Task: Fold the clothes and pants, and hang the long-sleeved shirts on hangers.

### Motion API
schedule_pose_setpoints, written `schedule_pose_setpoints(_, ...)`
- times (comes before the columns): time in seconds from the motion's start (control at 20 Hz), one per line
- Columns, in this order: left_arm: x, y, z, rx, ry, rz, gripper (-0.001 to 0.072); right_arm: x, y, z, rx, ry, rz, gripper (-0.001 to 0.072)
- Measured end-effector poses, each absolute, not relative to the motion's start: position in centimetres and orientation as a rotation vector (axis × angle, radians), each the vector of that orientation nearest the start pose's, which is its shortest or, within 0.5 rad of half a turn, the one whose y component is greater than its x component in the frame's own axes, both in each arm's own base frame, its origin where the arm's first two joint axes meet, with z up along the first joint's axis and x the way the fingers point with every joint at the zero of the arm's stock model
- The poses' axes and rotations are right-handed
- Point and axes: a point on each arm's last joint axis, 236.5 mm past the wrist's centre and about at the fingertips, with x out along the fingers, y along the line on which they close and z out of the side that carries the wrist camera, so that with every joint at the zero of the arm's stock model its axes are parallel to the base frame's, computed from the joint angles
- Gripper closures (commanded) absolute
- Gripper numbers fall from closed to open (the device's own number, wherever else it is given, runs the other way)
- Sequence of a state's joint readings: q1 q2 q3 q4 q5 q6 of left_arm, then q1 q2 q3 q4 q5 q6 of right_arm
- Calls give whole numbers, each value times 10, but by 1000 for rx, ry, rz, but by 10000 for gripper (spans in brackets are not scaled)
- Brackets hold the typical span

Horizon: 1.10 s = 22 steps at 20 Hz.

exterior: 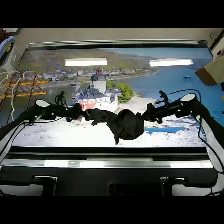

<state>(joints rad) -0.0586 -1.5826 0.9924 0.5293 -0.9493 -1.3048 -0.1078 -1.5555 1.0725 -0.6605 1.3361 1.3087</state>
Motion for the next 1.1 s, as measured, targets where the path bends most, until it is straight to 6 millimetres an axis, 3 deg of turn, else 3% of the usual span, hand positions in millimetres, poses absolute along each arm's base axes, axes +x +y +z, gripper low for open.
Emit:
schedule_pose_setpoints(0.15, 418, -178, -28, -814, 1249, -446, 691, 370, 134, 4, 719, 1367, 543, 684)
schedule_pose_setpoints(0.3, 456, -134, 52, -721, 1050, -406, 691, 392, 110, 79, 513, 1095, 491, 683)
schedule_pose_setpoints(0.45, 485, -80, 177, -614, 750, -347, 691, 404, 85, 199, 328, 712, 416, 683)
schedule_pose_setpoints(0.55, 481, -56, 272, -542, 541, -334, 691, 389, 77, 284, 244, 482, 386, 683)
schedule_pose_setpoints(0.7, 438, -42, 400, -424, 263, -328, 690, 341, 75, 390, 162, 206, 369, 682)
schedule_pose_setpoints(0.85, 373, -39, 487, -321, 54, -301, 690, 284, 77, 459, 126, 13, 364, 682)
schedule_pose_setpoints(0.95, 330, -38, 521, -280, -35, -266, 690, 254, 77, 490, 127, -84, 357, 681)
schedule_pose_setpoints(1.1, 292, -31, 540, -242, -87, -202, 689, 234, 76, 511, 188, -146, 350, 682)
